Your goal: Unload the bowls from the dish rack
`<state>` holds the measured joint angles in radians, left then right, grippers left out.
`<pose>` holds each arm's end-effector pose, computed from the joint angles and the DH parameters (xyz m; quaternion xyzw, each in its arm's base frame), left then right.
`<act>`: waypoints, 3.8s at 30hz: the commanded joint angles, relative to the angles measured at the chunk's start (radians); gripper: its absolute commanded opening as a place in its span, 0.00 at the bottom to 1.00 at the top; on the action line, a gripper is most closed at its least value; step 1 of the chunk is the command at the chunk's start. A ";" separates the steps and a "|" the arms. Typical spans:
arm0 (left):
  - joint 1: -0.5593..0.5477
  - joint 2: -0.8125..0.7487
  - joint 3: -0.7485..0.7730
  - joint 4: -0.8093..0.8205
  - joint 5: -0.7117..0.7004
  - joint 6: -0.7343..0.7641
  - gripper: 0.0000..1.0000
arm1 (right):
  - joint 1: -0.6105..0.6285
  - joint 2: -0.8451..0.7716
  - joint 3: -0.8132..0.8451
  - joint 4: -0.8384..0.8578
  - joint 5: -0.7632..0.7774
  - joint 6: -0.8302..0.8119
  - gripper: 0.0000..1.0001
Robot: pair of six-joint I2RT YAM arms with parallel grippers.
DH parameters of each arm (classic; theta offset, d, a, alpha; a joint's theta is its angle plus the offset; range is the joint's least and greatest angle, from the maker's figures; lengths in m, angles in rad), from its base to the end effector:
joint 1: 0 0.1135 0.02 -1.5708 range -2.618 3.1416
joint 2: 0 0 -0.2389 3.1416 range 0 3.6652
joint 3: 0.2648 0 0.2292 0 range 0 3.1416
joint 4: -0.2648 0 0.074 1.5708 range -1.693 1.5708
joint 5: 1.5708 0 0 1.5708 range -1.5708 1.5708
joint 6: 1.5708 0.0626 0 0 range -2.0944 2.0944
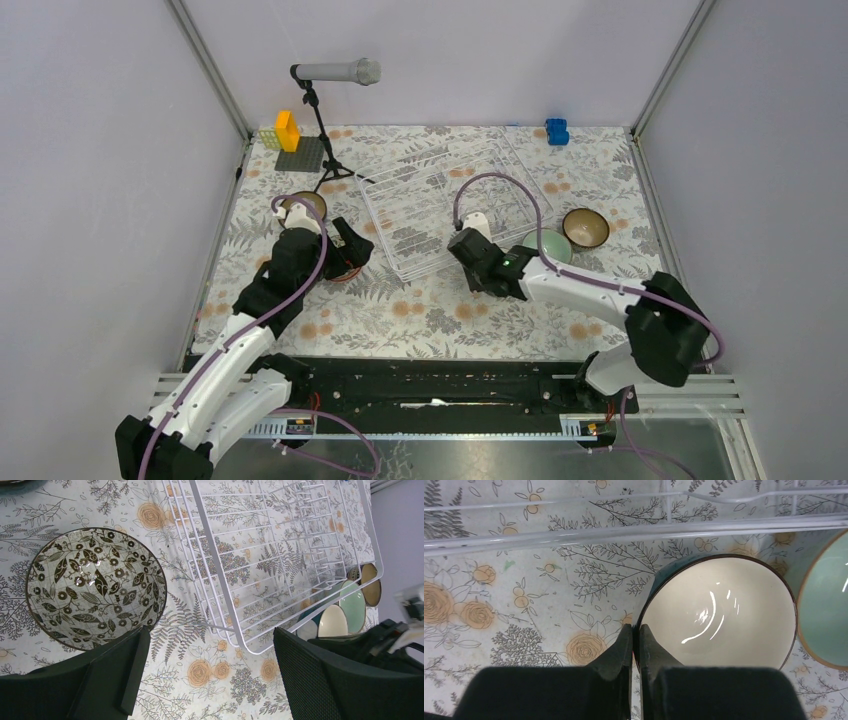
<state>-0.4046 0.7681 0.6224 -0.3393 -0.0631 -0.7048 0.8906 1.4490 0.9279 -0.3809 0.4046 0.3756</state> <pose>0.1822 -0.0737 0.2431 -0.1441 0.8437 -0.2490 0.4532 0.2042 0.2133 0.1893 -0.1719 0.9116 0.0372 0.3715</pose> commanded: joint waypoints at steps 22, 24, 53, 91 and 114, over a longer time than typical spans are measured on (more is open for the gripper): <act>0.001 -0.002 0.074 0.034 -0.009 0.019 0.99 | 0.002 -0.138 0.152 0.073 0.282 -0.097 0.65; 0.001 -0.005 0.075 0.040 -0.003 0.019 0.99 | -0.034 -0.178 0.150 0.103 0.352 -0.073 0.78; 0.001 -0.188 -0.224 0.518 -0.187 0.255 0.99 | -0.677 -0.544 -0.643 1.118 0.054 -0.248 1.00; 0.352 0.622 -0.430 1.514 -0.140 0.592 0.99 | -0.733 -0.102 -0.730 1.540 0.013 -0.425 1.00; 0.352 0.751 -0.368 1.511 -0.017 0.647 0.99 | -0.768 0.110 -0.709 1.684 0.021 -0.388 1.00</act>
<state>-0.0566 1.5143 0.2459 1.0893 -0.1070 -0.0708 0.1352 1.5478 0.1944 1.2694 0.4160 -0.0166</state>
